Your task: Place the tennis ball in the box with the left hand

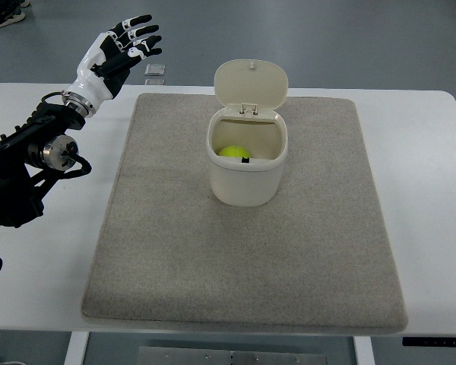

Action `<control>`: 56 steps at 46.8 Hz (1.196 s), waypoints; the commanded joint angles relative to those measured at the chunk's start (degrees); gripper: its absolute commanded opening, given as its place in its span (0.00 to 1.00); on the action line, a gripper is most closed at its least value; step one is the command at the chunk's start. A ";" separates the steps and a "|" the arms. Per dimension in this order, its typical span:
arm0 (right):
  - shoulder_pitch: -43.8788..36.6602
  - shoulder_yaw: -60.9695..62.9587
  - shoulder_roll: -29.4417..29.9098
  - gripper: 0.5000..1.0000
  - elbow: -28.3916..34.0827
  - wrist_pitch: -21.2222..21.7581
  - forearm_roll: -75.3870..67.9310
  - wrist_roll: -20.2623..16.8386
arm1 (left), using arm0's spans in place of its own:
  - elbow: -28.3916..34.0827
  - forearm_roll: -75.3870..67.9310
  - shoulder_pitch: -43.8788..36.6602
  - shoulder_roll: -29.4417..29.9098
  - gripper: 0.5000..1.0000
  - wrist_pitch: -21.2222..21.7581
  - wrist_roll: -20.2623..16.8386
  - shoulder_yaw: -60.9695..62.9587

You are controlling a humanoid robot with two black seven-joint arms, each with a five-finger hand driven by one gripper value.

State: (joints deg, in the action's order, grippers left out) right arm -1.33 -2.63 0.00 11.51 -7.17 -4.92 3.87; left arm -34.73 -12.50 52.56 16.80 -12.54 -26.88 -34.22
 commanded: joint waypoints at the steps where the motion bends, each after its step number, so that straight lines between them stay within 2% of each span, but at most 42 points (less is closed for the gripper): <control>1: 0.01 0.00 0.00 0.81 0.00 -0.04 0.00 0.00 | 0.98 1.42 0.18 -0.36 0.62 -0.12 -0.01 -0.84; 8: 0.01 0.00 0.00 0.80 0.00 0.05 0.00 0.00 | 4.75 4.93 1.05 -1.51 0.71 -0.91 -0.01 -2.96; 12: 0.01 0.00 0.00 0.81 0.00 0.05 0.00 0.00 | 6.08 5.90 1.58 -2.03 0.83 -1.08 -0.01 -3.22; 18: 0.01 0.00 0.00 0.80 0.00 0.05 0.00 0.00 | 6.34 6.78 1.67 -2.73 0.91 -1.26 -0.01 -3.22; 32: 0.01 0.00 0.00 0.80 0.00 0.05 0.00 0.00 | 11.35 6.87 1.76 -6.25 0.95 -1.17 -0.10 -3.22; 56: 0.01 0.00 0.00 0.80 0.00 0.05 0.00 0.00 | 11.70 6.78 3.87 -5.72 0.97 -0.38 -0.19 -3.31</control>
State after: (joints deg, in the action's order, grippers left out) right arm -1.32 -2.64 0.00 11.51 -7.13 -4.92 3.87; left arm -23.05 -5.62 56.07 11.07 -12.97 -27.07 -37.45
